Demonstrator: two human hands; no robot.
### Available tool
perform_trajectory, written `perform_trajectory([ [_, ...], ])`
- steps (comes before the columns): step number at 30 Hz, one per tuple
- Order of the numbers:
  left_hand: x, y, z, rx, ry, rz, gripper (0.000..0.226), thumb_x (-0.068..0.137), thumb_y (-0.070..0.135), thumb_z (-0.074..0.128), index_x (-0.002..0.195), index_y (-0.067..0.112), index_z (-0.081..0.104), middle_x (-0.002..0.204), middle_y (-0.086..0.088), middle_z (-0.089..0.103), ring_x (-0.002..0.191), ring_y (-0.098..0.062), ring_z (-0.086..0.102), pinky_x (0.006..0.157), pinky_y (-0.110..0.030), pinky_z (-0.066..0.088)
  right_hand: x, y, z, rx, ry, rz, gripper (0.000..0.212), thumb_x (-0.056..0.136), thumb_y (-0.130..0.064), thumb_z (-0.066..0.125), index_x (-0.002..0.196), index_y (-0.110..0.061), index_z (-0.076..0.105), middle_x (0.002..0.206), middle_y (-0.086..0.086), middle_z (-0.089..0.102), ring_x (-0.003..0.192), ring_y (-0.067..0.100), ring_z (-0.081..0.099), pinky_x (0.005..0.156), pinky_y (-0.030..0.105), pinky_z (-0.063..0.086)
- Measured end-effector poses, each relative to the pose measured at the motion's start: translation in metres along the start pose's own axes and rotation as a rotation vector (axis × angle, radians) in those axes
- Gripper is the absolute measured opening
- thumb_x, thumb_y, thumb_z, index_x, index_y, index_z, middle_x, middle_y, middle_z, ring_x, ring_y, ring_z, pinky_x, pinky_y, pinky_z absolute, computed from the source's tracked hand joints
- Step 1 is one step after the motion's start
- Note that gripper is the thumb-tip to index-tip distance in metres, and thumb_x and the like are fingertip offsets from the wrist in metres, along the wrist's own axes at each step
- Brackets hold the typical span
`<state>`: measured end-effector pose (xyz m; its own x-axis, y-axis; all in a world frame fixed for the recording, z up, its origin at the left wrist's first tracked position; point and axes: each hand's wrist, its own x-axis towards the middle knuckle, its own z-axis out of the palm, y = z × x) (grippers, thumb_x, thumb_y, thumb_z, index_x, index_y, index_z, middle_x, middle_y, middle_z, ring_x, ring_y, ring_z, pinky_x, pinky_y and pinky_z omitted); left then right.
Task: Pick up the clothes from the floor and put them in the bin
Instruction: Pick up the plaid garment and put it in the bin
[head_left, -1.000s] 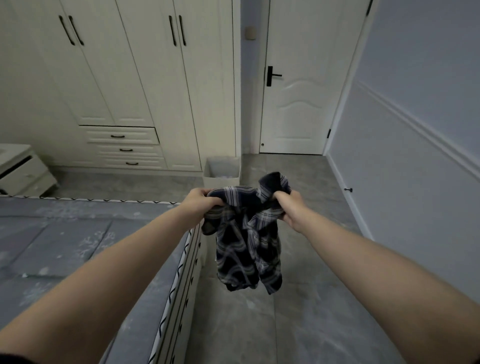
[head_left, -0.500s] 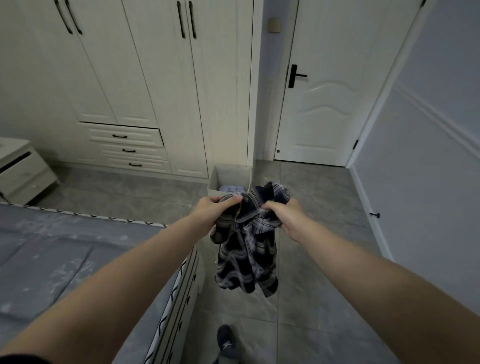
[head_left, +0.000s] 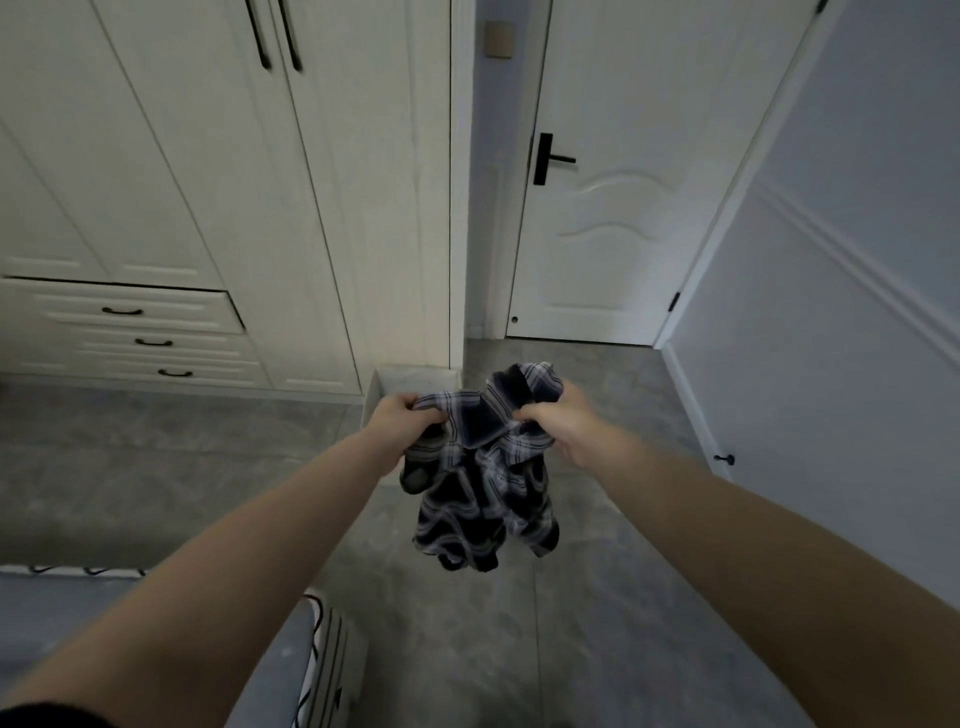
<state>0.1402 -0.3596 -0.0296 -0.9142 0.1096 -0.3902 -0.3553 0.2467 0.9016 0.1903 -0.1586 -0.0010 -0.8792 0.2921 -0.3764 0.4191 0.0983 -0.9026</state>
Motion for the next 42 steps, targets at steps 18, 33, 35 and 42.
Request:
perform_trajectory([
  [18, 0.256, 0.069, -0.012, 0.101, 0.215, -0.139, 0.014, 0.077, 0.007, 0.072, 0.082, 0.008, 0.058, 0.089, -0.014, 0.064, 0.089, -0.032, 0.066, 0.077, -0.038, 0.054, 0.34, -0.083, 0.041, -0.2, -0.233, 0.178, 0.057, 0.056, -0.006, 0.068, 0.113, -0.008, 0.062, 0.104, 0.017, 0.069, 0.092, 0.032, 0.067, 0.086, 0.05, 0.058],
  [33, 0.443, 0.058, -0.103, -0.116, 0.185, -0.239, 0.028, 0.077, -0.007, 0.064, 0.063, 0.012, 0.048, 0.064, -0.009, 0.051, 0.06, -0.021, 0.052, 0.045, -0.022, 0.042, 0.48, -0.118, 0.153, -0.139, -0.178, 0.23, 0.052, 0.069, 0.007, 0.073, 0.12, 0.0, 0.062, 0.113, 0.017, 0.068, 0.099, 0.034, 0.065, 0.085, 0.041, 0.056],
  [35, 0.465, 0.05, -0.115, -0.143, 0.137, -0.256, 0.025, 0.079, -0.008, 0.063, 0.068, 0.011, 0.05, 0.066, -0.009, 0.052, 0.06, -0.02, 0.053, 0.04, -0.017, 0.043, 0.495, -0.115, 0.17, -0.135, -0.165, 0.275, 0.052, 0.069, 0.01, 0.072, 0.12, 0.001, 0.062, 0.115, 0.019, 0.067, 0.1, 0.035, 0.065, 0.09, 0.046, 0.056],
  [42, 0.554, -0.012, -0.151, -0.21, 0.056, -0.351, 0.021, 0.077, -0.005, 0.068, 0.077, 0.014, 0.059, 0.094, -0.017, 0.061, 0.093, -0.031, 0.062, 0.079, -0.041, 0.055, 0.569, -0.087, 0.231, -0.161, -0.138, 0.341, 0.039, 0.079, 0.013, 0.063, 0.115, 0.0, 0.056, 0.119, 0.025, 0.06, 0.11, 0.041, 0.059, 0.102, 0.058, 0.046],
])
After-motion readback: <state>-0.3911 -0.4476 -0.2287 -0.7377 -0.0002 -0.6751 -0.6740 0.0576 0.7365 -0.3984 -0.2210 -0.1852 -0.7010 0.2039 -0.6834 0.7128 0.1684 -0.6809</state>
